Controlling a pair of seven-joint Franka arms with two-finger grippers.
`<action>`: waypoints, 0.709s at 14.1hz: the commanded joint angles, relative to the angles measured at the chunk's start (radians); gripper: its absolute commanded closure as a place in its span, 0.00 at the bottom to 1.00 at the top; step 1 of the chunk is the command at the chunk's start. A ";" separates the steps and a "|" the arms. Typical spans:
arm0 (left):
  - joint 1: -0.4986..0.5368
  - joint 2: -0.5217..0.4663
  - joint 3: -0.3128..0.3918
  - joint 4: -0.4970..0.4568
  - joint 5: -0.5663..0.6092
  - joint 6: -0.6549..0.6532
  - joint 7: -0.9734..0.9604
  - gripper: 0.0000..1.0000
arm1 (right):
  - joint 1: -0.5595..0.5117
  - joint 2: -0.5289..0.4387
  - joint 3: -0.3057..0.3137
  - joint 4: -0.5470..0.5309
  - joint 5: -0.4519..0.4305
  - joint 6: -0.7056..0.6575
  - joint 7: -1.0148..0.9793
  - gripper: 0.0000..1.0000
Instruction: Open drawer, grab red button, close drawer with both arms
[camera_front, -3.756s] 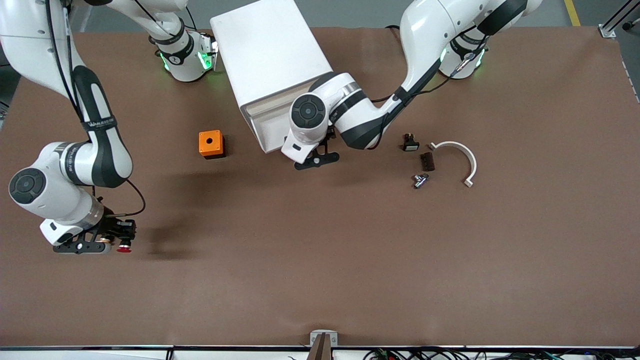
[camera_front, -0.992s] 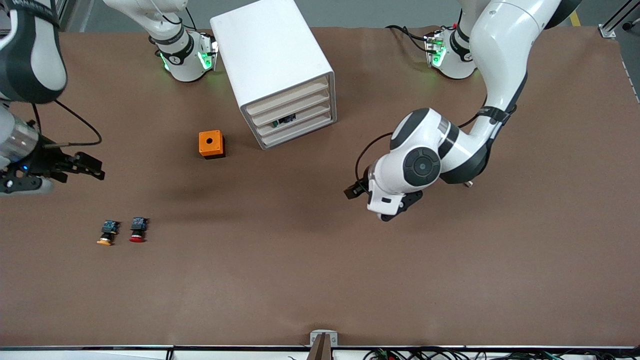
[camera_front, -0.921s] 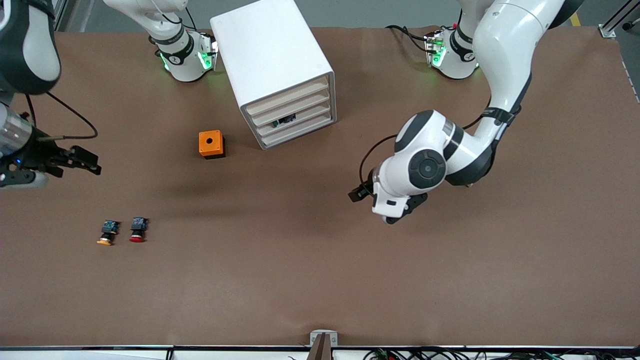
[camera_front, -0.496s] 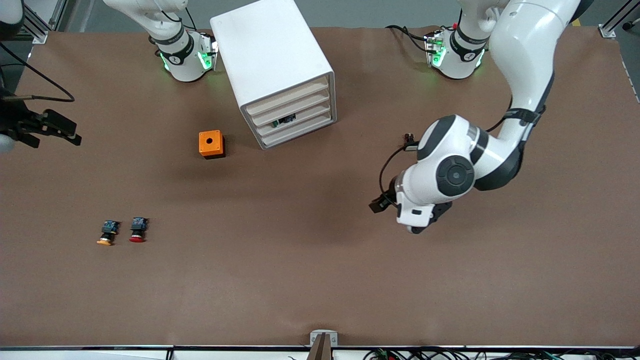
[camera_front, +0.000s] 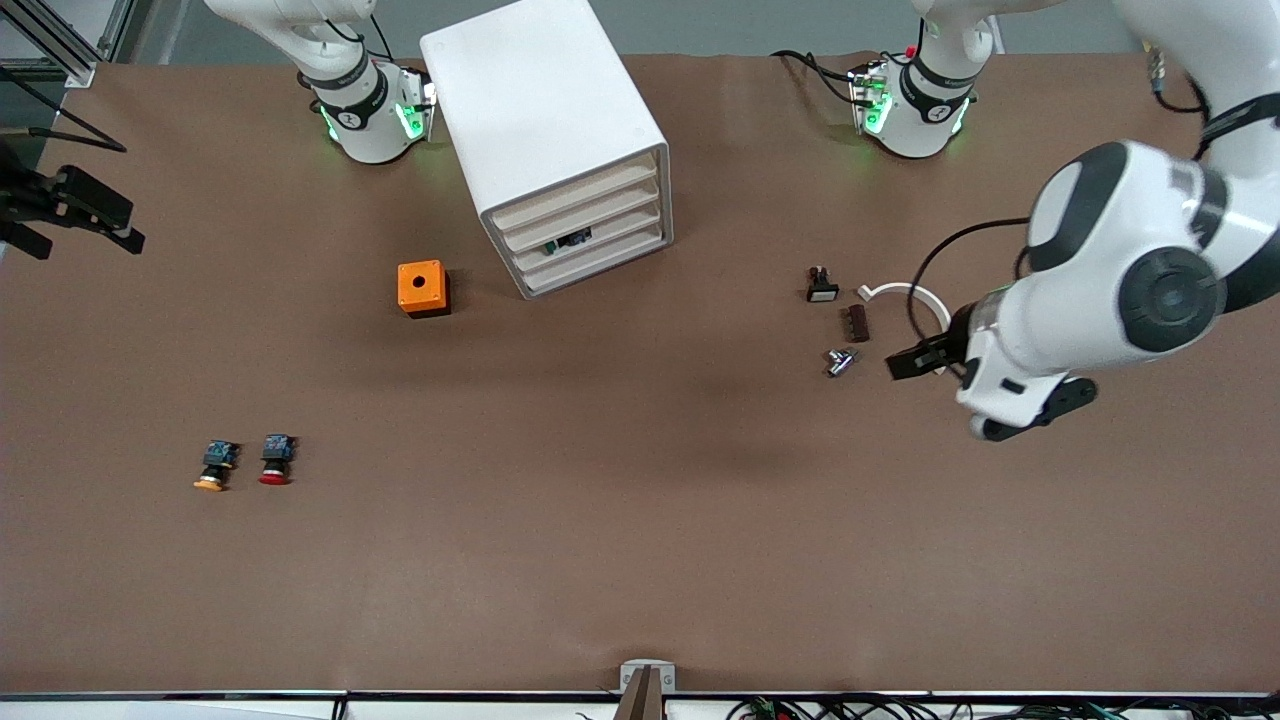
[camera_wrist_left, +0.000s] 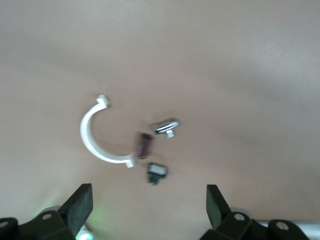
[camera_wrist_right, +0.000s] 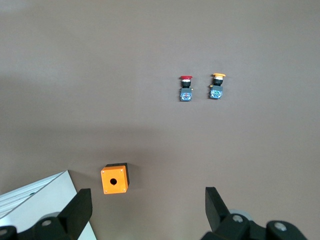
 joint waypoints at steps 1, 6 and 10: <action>0.054 -0.073 -0.001 -0.038 -0.001 -0.065 0.167 0.00 | 0.000 0.016 -0.002 0.040 -0.008 -0.033 0.012 0.00; -0.059 -0.200 0.217 -0.150 -0.019 -0.127 0.380 0.00 | -0.020 0.018 -0.011 0.032 -0.008 -0.033 0.009 0.00; -0.133 -0.309 0.358 -0.282 -0.039 -0.079 0.466 0.00 | -0.022 0.021 -0.011 0.028 -0.013 -0.027 0.009 0.00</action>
